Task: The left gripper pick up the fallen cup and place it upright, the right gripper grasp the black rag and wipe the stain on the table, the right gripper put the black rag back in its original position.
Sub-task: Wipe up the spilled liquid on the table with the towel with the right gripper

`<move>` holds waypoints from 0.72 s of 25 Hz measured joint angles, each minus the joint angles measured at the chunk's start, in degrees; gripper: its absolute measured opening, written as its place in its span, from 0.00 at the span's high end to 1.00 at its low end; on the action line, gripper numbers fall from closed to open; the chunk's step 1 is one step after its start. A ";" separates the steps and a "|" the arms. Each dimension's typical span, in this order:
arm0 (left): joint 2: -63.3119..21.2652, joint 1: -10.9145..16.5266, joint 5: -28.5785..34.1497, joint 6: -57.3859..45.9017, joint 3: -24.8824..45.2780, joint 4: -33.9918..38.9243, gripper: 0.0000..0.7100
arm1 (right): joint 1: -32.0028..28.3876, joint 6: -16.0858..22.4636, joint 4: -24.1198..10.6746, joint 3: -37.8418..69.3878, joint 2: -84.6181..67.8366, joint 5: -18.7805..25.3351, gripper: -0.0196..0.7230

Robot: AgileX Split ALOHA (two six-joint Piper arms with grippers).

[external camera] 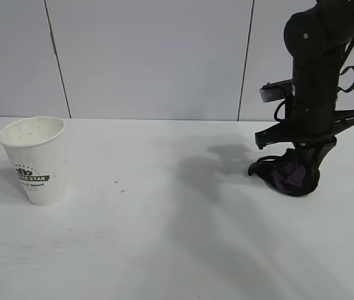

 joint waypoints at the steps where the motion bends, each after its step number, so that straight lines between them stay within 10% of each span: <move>1: 0.00 0.00 0.00 0.00 0.00 0.00 0.03 | 0.00 -3.12 4.77 0.00 0.00 0.43 0.93; 6: 0.00 0.00 0.00 0.00 0.00 0.00 0.03 | 4.45 -13.64 22.55 0.00 0.00 -0.17 0.93; 18: 0.00 0.00 0.00 0.00 0.00 0.00 0.03 | 15.89 -10.95 22.60 0.00 0.00 -9.61 0.93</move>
